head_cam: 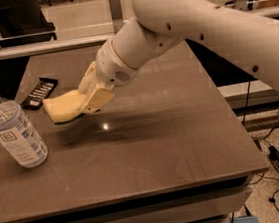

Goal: Move sponge near blue plastic bottle

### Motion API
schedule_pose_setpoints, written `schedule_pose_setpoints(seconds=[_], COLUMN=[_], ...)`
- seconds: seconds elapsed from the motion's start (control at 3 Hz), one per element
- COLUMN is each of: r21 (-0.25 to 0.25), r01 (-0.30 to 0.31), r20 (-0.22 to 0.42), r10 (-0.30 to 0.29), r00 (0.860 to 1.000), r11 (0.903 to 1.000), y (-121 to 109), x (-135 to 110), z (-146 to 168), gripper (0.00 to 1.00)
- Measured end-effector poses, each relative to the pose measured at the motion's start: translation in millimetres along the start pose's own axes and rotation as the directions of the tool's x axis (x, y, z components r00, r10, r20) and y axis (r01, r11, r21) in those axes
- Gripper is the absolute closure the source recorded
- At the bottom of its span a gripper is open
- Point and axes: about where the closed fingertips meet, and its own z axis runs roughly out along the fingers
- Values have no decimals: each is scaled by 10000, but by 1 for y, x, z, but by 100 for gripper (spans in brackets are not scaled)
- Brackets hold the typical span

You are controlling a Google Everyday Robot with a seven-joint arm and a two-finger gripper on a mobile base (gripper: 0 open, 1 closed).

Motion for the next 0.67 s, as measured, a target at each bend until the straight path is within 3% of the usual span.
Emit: schedule_pose_setpoints(seconds=[0.67], r21=[-662], r01=[581], r20=[25], r10=[-581], r00=[9983], r11=[9961], y=[33], x=[-21], z=[35], gripper=[100])
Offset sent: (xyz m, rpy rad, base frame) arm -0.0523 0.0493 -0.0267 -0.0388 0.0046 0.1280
